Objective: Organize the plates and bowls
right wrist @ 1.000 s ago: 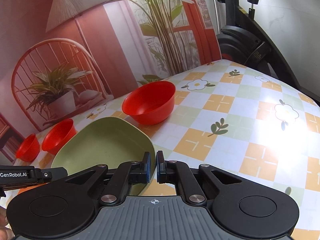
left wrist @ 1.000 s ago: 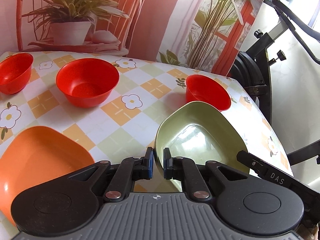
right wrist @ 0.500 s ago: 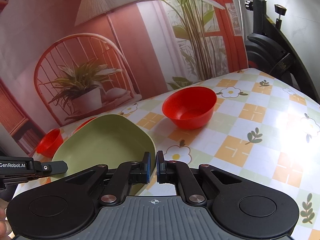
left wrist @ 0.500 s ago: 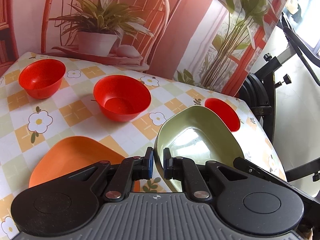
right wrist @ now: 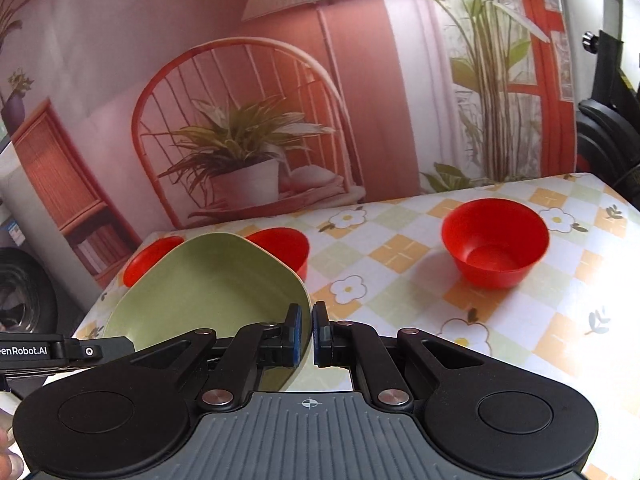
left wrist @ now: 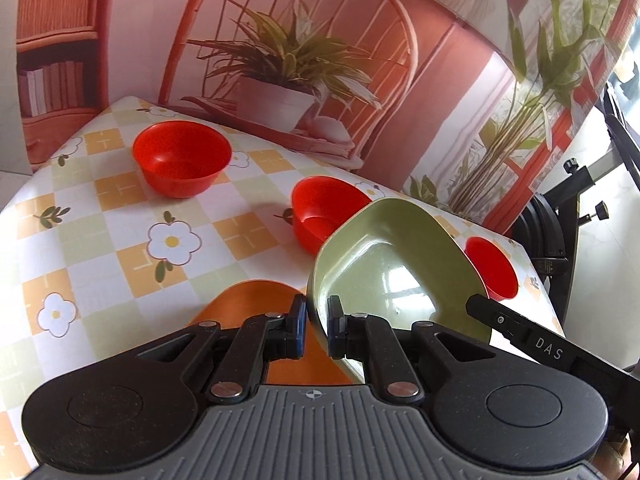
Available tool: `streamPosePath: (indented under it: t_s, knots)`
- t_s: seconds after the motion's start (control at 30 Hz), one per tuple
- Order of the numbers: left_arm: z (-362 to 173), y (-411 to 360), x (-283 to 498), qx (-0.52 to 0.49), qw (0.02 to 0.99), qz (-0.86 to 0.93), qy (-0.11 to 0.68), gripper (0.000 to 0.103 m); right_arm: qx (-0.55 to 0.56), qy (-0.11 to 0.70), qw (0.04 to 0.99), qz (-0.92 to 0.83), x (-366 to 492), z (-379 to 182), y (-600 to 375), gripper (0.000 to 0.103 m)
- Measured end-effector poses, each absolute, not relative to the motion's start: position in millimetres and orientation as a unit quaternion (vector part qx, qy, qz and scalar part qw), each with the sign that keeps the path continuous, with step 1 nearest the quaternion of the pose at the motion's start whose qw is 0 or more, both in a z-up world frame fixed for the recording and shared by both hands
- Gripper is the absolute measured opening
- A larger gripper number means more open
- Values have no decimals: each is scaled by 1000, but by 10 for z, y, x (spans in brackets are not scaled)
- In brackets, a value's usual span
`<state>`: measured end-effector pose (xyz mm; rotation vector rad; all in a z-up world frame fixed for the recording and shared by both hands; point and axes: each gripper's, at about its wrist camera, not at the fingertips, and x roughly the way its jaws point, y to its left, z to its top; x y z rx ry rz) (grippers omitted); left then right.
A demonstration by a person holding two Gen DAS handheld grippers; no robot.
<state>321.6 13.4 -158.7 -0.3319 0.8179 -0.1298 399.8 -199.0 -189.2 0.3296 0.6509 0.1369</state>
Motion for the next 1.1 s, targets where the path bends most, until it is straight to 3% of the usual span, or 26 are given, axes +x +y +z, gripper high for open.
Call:
streamPosePath:
  t_s: [0.47, 1.1]
  knots:
    - [-1797, 598, 2964, -186, 891, -12, 414, 12, 102, 358, 919, 130, 4214, -1952, -1335, 5]
    - [-2003, 640, 2906, -182, 884, -7, 431, 12, 95, 393, 906, 125, 4187, -2170, -1259, 5]
